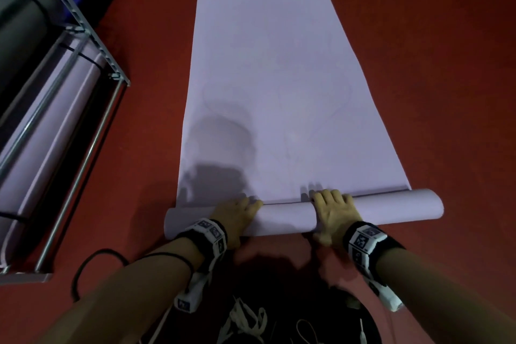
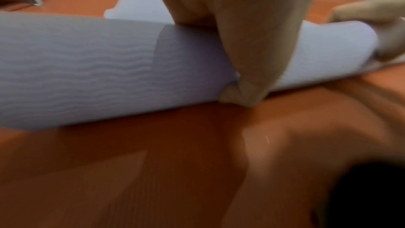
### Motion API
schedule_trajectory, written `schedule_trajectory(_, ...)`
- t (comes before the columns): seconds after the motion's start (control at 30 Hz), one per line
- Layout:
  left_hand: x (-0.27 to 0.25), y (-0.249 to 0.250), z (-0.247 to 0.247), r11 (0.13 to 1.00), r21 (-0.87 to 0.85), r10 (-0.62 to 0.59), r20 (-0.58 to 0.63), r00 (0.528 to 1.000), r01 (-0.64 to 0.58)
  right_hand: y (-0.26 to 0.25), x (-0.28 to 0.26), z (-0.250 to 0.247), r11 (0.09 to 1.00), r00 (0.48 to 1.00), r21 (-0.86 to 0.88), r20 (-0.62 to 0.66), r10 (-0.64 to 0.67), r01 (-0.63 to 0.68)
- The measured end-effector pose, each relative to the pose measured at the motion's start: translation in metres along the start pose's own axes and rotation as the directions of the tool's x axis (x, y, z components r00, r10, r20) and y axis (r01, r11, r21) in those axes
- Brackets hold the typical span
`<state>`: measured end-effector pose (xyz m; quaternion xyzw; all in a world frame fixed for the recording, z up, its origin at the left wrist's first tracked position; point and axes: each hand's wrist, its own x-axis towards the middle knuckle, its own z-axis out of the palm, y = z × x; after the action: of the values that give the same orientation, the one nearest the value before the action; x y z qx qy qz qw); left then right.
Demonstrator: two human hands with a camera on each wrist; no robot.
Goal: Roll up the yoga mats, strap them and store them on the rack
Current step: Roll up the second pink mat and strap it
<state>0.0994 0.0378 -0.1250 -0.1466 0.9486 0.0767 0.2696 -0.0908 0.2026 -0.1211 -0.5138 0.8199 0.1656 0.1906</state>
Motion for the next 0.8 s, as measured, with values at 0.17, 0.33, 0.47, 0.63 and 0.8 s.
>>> schedule_trajectory(0.17, 0.01, -0.018, -0.008, 0.989, -0.137, 0.079, 0.107, 0.991, -0.064, 0.002, 0.003, 0.014, 1.0, 0.997, -0.019, -0.074, -0.021, 0.02)
schedule_trajectory(0.33, 0.02, -0.029, -0.022, 0.972, -0.218, 0.126, 0.182, 0.975, -0.085, 0.007, 0.015, -0.001, 0.999, 0.999, -0.017, -0.023, -0.045, 0.044)
schedule_trajectory(0.47, 0.029, -0.033, -0.021, 0.974, -0.222, 0.081, 0.216, 0.973, -0.032, 0.012, 0.025, -0.014, 0.996, 0.997, 0.048, 0.004, -0.078, 0.078)
schedule_trajectory(0.63, 0.024, -0.029, -0.016, 0.954, -0.299, 0.095, 0.239, 0.966, -0.019, 0.01, 0.027, -0.018, 0.989, 0.978, 0.088, 0.162, -0.132, 0.119)
schedule_trajectory(0.8, 0.012, -0.025, -0.006, 0.926, -0.378, 0.089, 0.201, 0.976, -0.007, 0.008, 0.026, -0.014, 0.981, 0.952, 0.169, 0.274, -0.136, 0.091)
